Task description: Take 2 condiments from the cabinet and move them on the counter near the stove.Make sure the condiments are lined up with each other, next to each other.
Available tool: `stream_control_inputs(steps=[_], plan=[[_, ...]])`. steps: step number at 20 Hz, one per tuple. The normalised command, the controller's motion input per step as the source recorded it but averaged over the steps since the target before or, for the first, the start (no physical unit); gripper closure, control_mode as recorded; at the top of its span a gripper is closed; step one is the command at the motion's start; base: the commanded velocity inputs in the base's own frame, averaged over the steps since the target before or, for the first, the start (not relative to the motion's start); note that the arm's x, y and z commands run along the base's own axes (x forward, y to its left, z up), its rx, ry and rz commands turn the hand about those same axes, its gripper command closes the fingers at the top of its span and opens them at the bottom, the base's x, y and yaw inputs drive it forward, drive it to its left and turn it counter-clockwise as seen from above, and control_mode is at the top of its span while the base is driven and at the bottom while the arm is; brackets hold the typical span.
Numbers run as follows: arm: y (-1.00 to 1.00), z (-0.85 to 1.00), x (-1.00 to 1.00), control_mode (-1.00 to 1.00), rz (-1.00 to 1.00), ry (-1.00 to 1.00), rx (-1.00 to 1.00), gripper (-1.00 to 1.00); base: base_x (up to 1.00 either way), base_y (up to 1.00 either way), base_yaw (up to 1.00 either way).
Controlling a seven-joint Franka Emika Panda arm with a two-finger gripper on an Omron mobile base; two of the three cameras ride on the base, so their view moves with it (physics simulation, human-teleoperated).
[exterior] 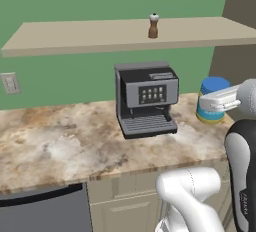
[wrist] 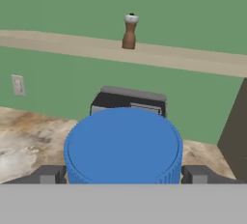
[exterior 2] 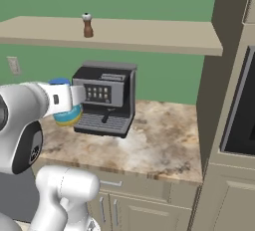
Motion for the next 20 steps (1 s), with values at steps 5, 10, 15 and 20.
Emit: stream_control_inputs(steps=[5, 10, 15, 20], plan=[[0.00, 0.00, 0.00, 1.00, 0.00, 0.00, 0.00, 1.00, -0.10, 0.20, 0.11], [0.00, 0.00, 0.00, 1.00, 0.00, 0.00, 0.00, 1.00, -0.63, 0.40, 0.22], [0.00, 0.00, 0.00, 1.00, 0.00, 0.00, 0.00, 1.00, -0.76, 0.47, 0.30], [0.00, 0.00, 0.00, 1.00, 0.00, 0.00, 0.00, 1.00, -0.55, 0.45, 0.31]])
